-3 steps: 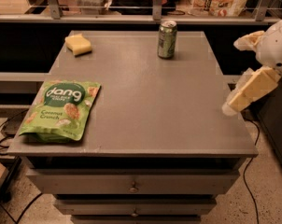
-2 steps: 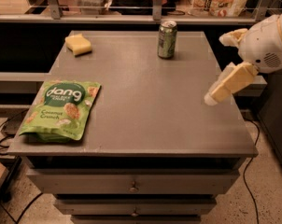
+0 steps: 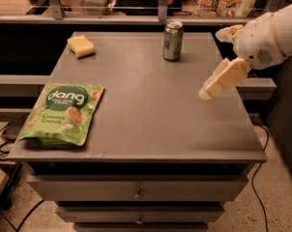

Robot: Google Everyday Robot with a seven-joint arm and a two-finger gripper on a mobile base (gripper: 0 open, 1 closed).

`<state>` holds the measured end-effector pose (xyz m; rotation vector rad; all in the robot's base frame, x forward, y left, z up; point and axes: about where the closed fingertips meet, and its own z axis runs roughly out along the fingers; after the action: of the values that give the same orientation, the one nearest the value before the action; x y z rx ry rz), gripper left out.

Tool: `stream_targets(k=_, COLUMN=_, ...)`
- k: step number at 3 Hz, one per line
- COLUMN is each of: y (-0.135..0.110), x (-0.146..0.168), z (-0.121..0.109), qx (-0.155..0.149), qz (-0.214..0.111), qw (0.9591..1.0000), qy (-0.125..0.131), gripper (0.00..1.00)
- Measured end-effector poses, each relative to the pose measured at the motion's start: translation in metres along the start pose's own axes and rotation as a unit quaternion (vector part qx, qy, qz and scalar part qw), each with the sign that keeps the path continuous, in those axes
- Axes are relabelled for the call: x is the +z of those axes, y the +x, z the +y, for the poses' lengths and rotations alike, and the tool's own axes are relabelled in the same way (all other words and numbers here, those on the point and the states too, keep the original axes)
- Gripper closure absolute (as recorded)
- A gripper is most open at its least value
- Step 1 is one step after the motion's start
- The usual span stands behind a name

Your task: Knock green can over

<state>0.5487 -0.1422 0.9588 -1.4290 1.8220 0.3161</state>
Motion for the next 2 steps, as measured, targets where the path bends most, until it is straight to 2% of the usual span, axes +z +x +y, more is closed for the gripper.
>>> stream_targets(k=1, y=-0.002, x=0.004, z=-0.001, qx=0.010, qz=-0.014, qw=0.9998, qy=0.007, gripper=0.00)
stream_targets(k=2, y=-0.017, x=0.022, z=-0.012, qx=0.022, qz=-0.061, qw=0.9977, qy=0.019, gripper=0.00)
